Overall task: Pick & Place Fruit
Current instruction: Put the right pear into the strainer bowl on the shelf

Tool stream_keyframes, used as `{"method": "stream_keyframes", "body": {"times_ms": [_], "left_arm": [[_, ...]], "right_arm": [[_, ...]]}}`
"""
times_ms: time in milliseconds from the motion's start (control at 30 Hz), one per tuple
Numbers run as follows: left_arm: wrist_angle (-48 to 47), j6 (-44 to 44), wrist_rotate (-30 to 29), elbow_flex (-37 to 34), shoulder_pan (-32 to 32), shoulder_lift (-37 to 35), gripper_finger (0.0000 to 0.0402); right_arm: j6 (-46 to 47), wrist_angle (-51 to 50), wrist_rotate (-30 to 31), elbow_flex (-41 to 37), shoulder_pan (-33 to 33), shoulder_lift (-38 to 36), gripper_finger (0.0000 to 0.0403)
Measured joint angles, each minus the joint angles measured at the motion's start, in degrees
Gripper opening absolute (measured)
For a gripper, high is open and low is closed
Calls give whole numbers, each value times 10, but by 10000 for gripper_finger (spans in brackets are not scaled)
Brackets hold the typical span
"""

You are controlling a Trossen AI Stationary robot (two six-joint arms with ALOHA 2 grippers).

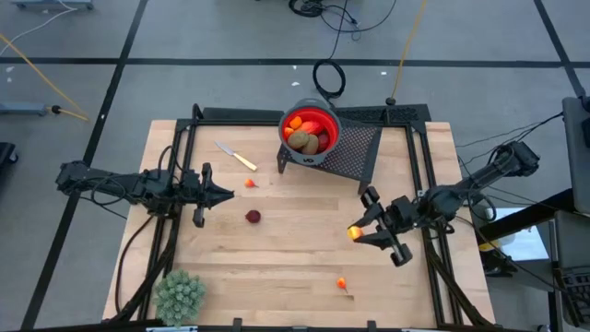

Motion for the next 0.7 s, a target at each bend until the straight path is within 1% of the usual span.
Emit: {"method": "stream_keyframes", "body": {"times_ms": [67, 133, 200, 433, 567, 700], "left_arm": [[0, 0, 0, 0, 0, 0, 21], [0, 0, 0, 0, 0, 0, 21], [0, 0, 0, 0, 0, 0, 21], [0, -2, 0, 0, 0, 0, 21], [0, -2, 0, 0, 0, 0, 21], [0, -11, -1, 0, 0, 0, 21]], "right_arm": [[-38, -23, 16, 0, 0, 0, 109], [-94, -46, 19, 0, -2, 0, 109], [-146, -70, 38, 0, -4, 0, 109], [-309, -123, 178, 0, -6, 0, 109], [-372, -127, 255, 0, -19, 0, 109], [-444, -125, 320, 0, -39, 0, 109]]}}
